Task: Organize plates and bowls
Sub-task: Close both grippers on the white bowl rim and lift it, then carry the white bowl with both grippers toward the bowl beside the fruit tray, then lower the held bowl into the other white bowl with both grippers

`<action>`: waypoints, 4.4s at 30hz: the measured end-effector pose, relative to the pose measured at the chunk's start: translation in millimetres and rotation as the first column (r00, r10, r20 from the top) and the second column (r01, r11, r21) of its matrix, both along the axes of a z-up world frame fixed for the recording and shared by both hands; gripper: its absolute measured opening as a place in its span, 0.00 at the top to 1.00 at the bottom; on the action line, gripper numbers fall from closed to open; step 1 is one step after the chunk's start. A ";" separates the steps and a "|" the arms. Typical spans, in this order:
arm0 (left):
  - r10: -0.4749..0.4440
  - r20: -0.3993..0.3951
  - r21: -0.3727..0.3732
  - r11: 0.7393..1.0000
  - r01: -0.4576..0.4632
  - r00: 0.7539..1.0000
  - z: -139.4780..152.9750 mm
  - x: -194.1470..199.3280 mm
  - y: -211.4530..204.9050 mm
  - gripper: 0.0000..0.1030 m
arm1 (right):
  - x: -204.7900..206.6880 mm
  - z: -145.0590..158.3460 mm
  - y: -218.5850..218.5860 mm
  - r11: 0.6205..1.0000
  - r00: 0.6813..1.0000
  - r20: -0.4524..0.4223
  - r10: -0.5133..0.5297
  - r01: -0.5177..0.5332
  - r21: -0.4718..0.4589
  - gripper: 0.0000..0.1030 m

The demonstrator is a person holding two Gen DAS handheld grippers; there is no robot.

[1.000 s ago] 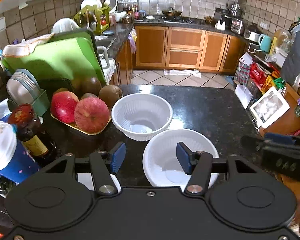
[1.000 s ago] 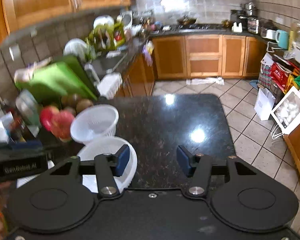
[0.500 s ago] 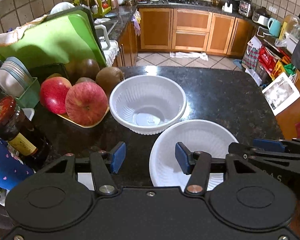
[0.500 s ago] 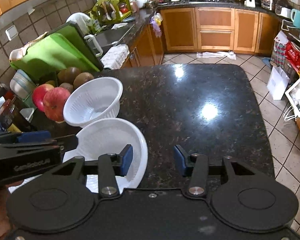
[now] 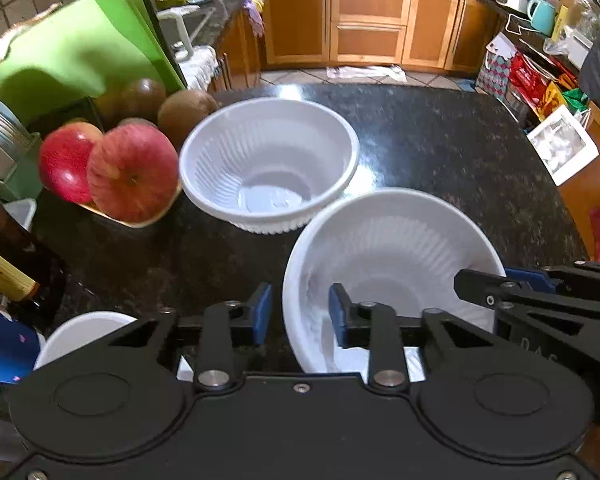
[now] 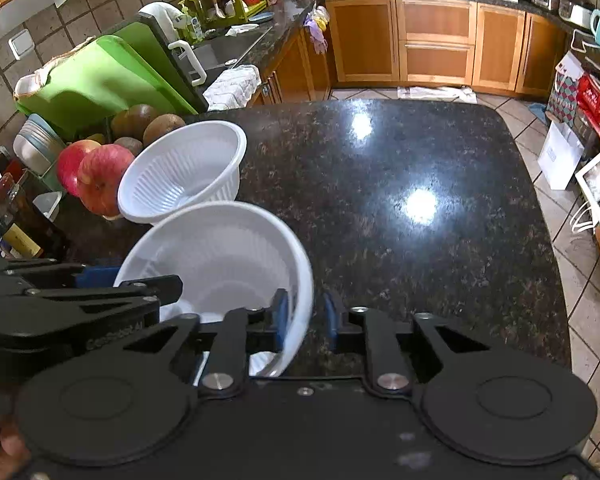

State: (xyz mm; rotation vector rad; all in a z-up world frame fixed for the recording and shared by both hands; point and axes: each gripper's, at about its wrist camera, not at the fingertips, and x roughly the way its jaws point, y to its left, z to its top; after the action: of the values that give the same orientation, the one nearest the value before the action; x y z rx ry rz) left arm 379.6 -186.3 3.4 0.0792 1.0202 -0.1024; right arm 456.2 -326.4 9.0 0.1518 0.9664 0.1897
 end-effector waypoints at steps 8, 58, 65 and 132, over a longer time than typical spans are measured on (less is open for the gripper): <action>-0.039 0.001 -0.007 0.999 0.039 0.999 0.1 -9.0 -5.6 0.69 | -9.6 0.4 0.1 1.000 1.000 0.004 -0.008 0.008 0.005 0.86; -0.202 0.057 -0.030 0.978 0.204 0.978 -0.2 -241.8 1.6 0.69 | -273.1 9.2 -11.5 0.996 0.999 -0.031 -0.020 0.023 0.088 0.83; -0.192 0.084 -0.023 0.981 0.195 0.978 -0.8 -247.8 4.6 0.56 | -272.9 10.2 -11.4 0.997 1.000 -0.016 -0.020 0.021 0.075 0.75; -0.034 0.248 0.026 0.999 0.029 0.968 77.8 3.1 48.2 0.49 | 38.4 96.4 26.0 0.989 0.989 0.072 0.132 -0.126 -0.076 0.64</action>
State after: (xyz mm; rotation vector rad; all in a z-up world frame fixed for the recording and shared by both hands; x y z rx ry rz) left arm 382.7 -138.1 81.3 0.1252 0.7698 -0.1074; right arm 494.6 -300.4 105.4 0.0157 0.9058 0.2775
